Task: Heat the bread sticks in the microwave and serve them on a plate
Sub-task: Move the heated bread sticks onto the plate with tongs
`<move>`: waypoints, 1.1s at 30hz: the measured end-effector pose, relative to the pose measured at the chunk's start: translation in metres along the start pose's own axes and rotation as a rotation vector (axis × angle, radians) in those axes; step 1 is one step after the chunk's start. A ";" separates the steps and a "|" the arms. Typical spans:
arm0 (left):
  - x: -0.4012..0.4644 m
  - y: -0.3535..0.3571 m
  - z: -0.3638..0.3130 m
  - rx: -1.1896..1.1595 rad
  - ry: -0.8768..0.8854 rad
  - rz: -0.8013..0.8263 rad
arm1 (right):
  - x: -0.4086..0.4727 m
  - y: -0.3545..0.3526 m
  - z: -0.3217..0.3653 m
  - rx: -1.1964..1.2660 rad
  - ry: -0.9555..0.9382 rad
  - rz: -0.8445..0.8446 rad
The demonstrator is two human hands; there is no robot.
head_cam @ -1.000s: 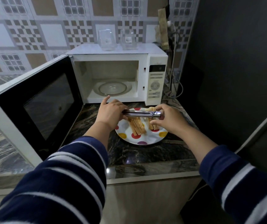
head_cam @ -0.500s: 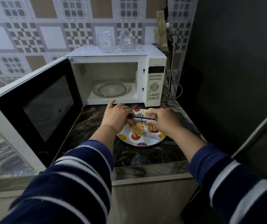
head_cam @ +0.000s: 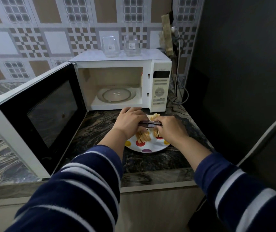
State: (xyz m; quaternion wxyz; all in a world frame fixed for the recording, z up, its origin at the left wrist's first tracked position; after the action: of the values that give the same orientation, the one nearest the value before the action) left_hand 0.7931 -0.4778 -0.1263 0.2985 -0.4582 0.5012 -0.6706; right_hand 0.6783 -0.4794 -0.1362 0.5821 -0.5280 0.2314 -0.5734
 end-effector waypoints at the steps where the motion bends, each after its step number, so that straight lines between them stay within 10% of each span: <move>1: 0.000 0.001 0.001 -0.014 -0.012 0.004 | 0.000 -0.001 0.000 0.004 -0.004 -0.004; 19: -0.023 0.017 0.050 0.115 -0.193 0.119 | -0.014 0.012 0.001 -0.006 0.011 0.033; 25: -0.066 0.033 0.083 0.026 -0.497 0.026 | -0.020 0.031 0.013 -0.001 0.068 0.022; 33: -0.111 0.119 0.076 -0.230 -0.624 0.403 | -0.029 0.077 0.041 -0.019 0.125 0.060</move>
State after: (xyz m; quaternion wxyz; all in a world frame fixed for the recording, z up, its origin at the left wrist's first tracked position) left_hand 0.8998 -0.4506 -0.2680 0.5088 -0.5632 0.5382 -0.3663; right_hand 0.7397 -0.4556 -0.2004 0.5785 -0.4894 0.2884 -0.5853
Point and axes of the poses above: each hand's wrist, its own x-axis towards the middle knuckle, its own y-axis out of the palm, z = x × y, the point moved 10 cm from there along x, towards the middle knuckle
